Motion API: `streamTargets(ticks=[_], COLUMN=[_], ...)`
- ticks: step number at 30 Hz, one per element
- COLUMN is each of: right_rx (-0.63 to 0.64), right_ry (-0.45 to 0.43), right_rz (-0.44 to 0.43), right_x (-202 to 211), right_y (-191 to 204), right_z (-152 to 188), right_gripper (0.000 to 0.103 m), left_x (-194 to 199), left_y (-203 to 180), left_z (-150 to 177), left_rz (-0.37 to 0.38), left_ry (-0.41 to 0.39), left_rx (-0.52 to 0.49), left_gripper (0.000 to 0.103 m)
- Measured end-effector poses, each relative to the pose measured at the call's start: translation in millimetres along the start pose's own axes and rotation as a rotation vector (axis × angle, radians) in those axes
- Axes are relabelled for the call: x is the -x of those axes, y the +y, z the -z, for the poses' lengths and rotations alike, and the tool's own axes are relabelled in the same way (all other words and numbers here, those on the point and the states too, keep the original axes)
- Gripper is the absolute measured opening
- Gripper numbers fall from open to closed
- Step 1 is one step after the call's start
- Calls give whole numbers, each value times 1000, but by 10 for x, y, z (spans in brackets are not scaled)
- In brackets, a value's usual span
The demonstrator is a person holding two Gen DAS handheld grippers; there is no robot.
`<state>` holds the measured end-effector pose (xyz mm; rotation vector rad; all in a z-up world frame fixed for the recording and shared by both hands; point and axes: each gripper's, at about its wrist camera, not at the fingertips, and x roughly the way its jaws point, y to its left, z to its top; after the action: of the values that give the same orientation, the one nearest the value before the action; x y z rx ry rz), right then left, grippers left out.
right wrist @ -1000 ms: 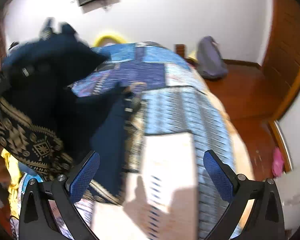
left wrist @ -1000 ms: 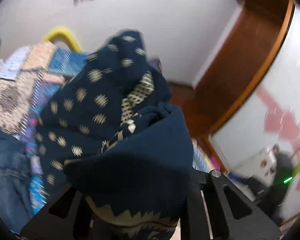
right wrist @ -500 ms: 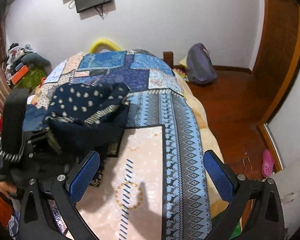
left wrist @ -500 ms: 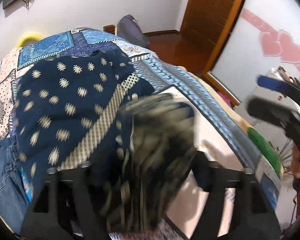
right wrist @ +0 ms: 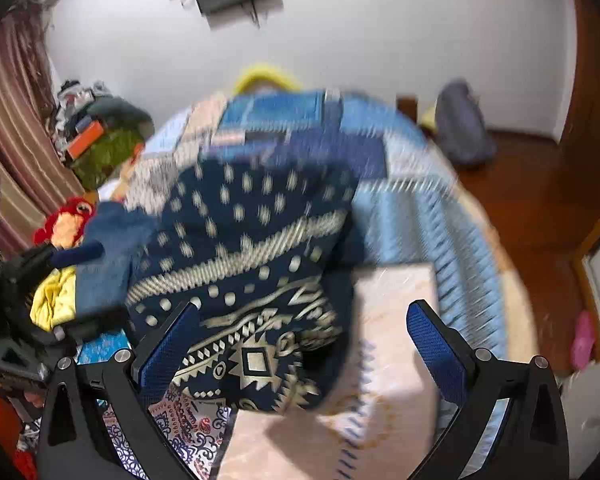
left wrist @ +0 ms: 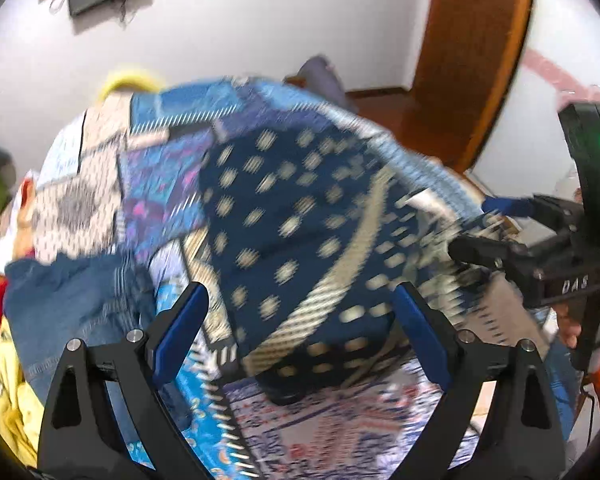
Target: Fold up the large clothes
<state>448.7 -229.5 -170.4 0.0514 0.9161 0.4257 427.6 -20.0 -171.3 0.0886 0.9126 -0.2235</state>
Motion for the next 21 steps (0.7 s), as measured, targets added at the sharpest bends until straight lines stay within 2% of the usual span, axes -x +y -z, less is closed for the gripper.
streamTargets(ticks=[2, 5, 8, 10, 13, 16, 21], right_rx=[-16, -26, -9, 23, 74, 98, 71], right_ry=[59, 131, 181, 196, 189, 144, 42], right_rz=[-4, -9, 4, 24, 55, 54, -5], right_x=[-237, -479, -557, -521, -376, -127, 128], right_y=[7, -17, -69, -99, -134, -172, -178], right_z=[95, 295, 480, 575, 617, 542, 194], right_gripper=[103, 103, 103, 103, 103, 103, 103], left_x=[-179, -286, -259, -240, -159, 8, 175], left_y=[127, 262, 340, 359, 334, 330, 437], left_z=[114, 280, 402, 463, 483, 416, 118], left_rz=[-18, 40, 85, 82, 38, 2, 52], left_ry=[49, 70, 73, 85, 84, 41, -22], left_rx=[28, 72, 98, 82, 28, -11, 54], left_gripper=[94, 95, 95, 95, 94, 94, 95])
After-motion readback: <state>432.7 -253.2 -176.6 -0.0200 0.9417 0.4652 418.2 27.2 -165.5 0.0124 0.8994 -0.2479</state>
